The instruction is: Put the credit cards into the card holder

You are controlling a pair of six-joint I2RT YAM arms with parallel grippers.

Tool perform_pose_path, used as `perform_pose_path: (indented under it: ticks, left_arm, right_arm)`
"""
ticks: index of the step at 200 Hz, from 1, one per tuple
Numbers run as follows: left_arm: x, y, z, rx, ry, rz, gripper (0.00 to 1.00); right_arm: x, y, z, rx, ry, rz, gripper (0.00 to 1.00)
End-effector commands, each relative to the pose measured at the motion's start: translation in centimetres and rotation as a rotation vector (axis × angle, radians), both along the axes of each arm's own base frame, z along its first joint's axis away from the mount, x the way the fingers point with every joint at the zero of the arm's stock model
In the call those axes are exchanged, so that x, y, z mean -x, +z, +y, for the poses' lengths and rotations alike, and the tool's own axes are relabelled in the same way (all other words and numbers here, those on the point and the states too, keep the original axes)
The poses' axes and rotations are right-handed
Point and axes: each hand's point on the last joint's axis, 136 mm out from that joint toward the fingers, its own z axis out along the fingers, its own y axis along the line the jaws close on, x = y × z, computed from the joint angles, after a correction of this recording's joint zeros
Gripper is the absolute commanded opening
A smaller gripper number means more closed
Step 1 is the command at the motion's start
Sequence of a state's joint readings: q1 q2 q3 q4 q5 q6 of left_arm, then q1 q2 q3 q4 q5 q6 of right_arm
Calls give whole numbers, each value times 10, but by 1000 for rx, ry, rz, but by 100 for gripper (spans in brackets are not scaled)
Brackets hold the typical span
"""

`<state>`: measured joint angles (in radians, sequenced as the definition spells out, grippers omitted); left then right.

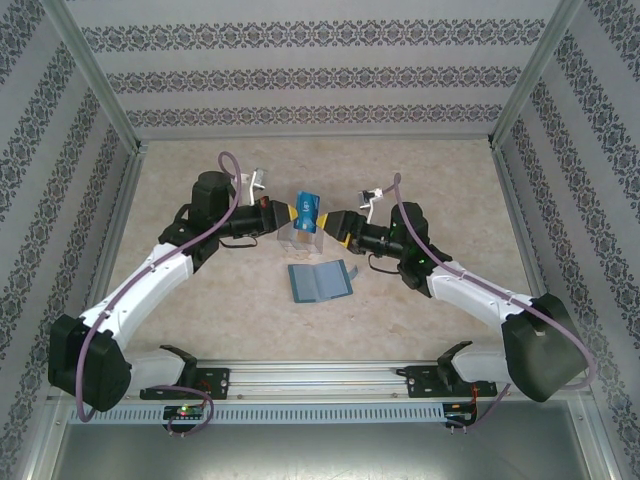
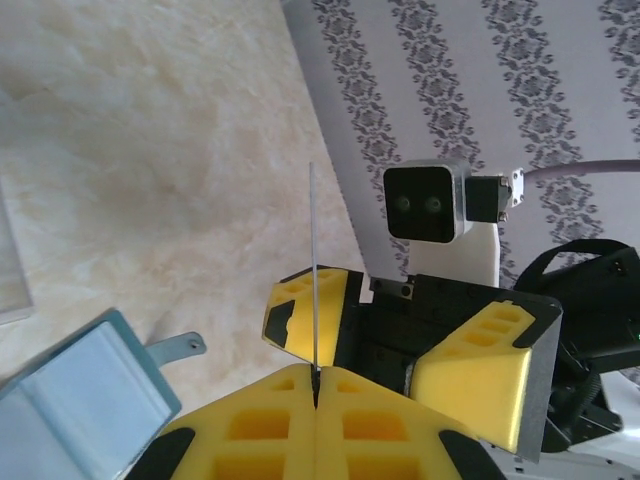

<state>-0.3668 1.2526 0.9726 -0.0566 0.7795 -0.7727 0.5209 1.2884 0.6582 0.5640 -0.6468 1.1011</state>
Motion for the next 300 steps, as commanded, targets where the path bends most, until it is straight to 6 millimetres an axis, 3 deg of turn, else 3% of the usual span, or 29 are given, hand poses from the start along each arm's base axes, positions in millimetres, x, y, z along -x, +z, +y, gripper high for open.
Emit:
perform_pose_path:
  ticks: [1, 29, 63, 85, 128, 155, 176, 205, 231, 255, 285, 300]
  left_arm:
    - [2, 8, -12, 51, -66, -22, 0]
    - [2, 5, -18, 58, -107, -5, 0]
    - [5, -5, -20, 41, -136, 17, 0]
    - [6, -8, -23, 57, -154, 25, 0]
    - [8, -5, -24, 63, -168, 23, 0]
    - [7, 0, -24, 75, -165, 25, 0]
    - [7, 6, -24, 75, -164, 15, 0]
    - [4, 2, -24, 46, -164, 30, 0]
    - [4, -1, -25, 52, -169, 38, 0]
    - [5, -1, -26, 54, -181, 40, 0]
    - [6, -6, -25, 32, -186, 49, 0]
    - [6, -5, -25, 27, -188, 50, 0]
  right_arm:
    - [3, 17, 4, -76, 31, -48, 77]
    - [1, 13, 1, -73, 10, -42, 68]
    - [3, 15, 1, -75, 16, -43, 46]
    - [1, 12, 3, -75, 20, -28, 40]
    - [-1, 7, 4, -69, 17, -11, 40]
    - [-3, 0, 2, -50, 1, 1, 48]
    - [-4, -2, 1, -43, 1, 3, 49]
    - [0, 5, 0, -48, 9, -22, 43]
    - [5, 15, 1, -59, 34, -47, 28]
    - [5, 15, 1, -59, 34, -45, 27]
    - [6, 16, 0, -58, 40, -48, 32]
    - [4, 15, -2, -57, 30, -43, 47]
